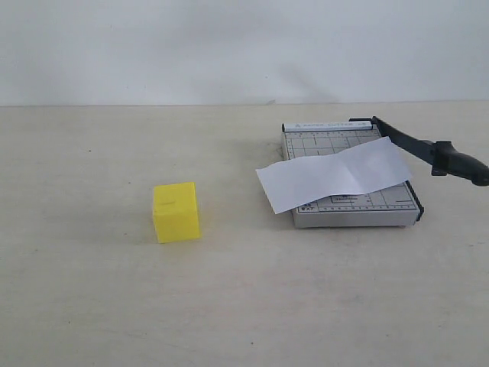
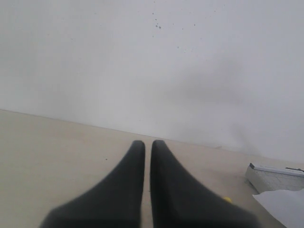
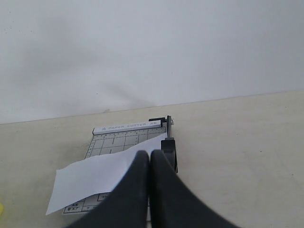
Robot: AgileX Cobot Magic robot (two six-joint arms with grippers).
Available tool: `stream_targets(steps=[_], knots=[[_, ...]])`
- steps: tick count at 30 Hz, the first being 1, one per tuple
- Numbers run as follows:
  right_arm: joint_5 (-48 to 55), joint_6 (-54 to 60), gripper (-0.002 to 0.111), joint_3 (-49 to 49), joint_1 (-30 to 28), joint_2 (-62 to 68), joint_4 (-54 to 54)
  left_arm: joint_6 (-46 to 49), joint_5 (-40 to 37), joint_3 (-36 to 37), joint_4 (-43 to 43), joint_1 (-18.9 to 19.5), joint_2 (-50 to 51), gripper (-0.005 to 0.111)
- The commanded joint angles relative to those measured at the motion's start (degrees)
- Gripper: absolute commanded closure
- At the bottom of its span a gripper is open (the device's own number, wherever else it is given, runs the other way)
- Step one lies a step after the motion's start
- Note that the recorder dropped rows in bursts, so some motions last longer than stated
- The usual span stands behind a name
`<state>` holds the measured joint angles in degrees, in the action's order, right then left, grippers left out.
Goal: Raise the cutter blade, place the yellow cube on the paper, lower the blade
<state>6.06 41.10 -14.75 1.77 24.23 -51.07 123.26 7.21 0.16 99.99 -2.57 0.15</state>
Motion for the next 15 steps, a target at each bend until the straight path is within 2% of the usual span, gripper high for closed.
stream_targets(steps=[1, 3, 8, 11, 15], knots=[[-0.5, -0.1, 0.108, 0.1, -0.1, -0.2, 0.2, -8.8, -0.9, -0.6, 0.0, 0.0, -0.1, 0.101], [-0.5, -0.1, 0.108, 0.1, -0.1, -0.2, 0.2, -13.0, -5.5, -3.1, 0.0, 0.0, -0.1, 0.101], [-0.5, -0.1, 0.108, 0.1, -0.1, -0.2, 0.2, -10.8, -20.5, -11.9, -1.4, 0.0, -0.1, 0.101], [-0.5, -0.1, 0.108, 0.1, -0.1, -0.2, 0.2, -11.5, -23.0, -16.3, -1.4, 0.0, -0.1, 0.101], [-0.5, -0.1, 0.108, 0.1, -0.1, -0.2, 0.2, -11.4, -26.4, -18.7, -1.3, 0.0, -0.1, 0.101]])
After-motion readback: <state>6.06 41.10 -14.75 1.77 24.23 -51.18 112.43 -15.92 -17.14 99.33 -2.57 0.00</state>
